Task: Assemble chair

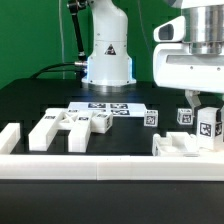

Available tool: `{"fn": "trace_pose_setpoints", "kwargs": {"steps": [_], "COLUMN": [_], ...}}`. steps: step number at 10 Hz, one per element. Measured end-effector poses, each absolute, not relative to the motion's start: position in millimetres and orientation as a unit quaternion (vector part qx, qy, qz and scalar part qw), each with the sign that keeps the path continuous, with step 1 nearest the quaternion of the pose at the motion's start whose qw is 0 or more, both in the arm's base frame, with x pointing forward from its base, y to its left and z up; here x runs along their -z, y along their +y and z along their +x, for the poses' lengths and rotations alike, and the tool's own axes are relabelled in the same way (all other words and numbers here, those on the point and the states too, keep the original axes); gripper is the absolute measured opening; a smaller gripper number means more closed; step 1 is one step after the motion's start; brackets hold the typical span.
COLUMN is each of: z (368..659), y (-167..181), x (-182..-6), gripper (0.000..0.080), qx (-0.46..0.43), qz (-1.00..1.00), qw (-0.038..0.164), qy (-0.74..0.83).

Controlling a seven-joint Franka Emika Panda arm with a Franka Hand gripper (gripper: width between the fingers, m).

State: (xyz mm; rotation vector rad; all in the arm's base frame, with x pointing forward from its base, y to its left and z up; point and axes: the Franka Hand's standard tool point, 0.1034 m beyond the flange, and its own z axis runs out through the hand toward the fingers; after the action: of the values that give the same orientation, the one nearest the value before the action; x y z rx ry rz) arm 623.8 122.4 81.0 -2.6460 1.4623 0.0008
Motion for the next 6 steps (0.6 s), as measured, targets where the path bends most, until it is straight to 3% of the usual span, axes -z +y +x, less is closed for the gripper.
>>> {"fn": "trace_pose_setpoints", "kwargs": {"steps": [6], "z": [624.3], "y": [123.9], "x": [-80.7], "gripper": [0.0291], "qx": [-0.022], "qz": [-0.73], "qw": [0.067], "qy": [0.68]}}
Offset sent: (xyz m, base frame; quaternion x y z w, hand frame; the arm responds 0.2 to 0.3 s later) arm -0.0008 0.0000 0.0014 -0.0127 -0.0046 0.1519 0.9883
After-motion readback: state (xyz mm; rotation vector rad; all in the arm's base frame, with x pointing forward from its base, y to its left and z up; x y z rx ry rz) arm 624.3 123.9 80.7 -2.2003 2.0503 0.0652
